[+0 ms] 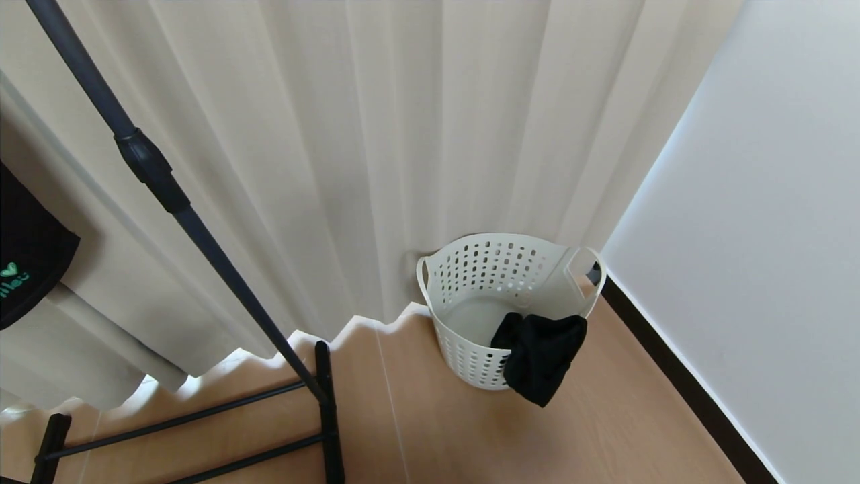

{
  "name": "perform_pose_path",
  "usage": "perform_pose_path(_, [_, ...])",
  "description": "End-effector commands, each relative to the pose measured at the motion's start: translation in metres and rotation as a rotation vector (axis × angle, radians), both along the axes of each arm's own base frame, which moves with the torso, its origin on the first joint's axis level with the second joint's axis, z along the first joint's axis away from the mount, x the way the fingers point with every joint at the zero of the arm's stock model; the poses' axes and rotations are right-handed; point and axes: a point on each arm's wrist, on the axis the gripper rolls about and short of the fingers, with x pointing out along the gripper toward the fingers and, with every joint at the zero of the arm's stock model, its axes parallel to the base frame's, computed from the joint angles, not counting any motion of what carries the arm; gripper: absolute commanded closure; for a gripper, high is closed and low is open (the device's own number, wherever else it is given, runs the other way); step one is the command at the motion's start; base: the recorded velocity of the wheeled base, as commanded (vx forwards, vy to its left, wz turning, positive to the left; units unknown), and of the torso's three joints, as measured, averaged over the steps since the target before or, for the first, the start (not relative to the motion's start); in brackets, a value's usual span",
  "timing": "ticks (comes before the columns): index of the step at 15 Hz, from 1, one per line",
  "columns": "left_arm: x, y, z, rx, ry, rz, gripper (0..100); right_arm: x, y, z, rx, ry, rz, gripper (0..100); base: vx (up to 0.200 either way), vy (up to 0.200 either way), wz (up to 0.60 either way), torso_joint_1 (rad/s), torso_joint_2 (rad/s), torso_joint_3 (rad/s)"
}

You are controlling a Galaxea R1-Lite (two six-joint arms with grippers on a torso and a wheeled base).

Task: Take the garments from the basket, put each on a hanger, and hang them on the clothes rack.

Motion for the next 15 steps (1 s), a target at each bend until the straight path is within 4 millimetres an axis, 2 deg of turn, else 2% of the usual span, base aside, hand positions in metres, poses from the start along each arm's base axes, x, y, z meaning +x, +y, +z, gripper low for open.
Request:
perform_pose_path(1, [0.0001,0.0000,0.0000,0.000,0.001,0.000,0,0.0001,0.0000,0.0000,0.000,0.002,0.001,0,0.000,0.000,0.00,0.007,0.00,-0.203])
perform_pose_path(15, [0.0001,0.0000,0.0000,0.000,0.001,0.000,0,0.0001,-0.0001,0.0000,0.004,0.002,-0.002,0,0.000,0.000,0.00,0.002,0.00,-0.199])
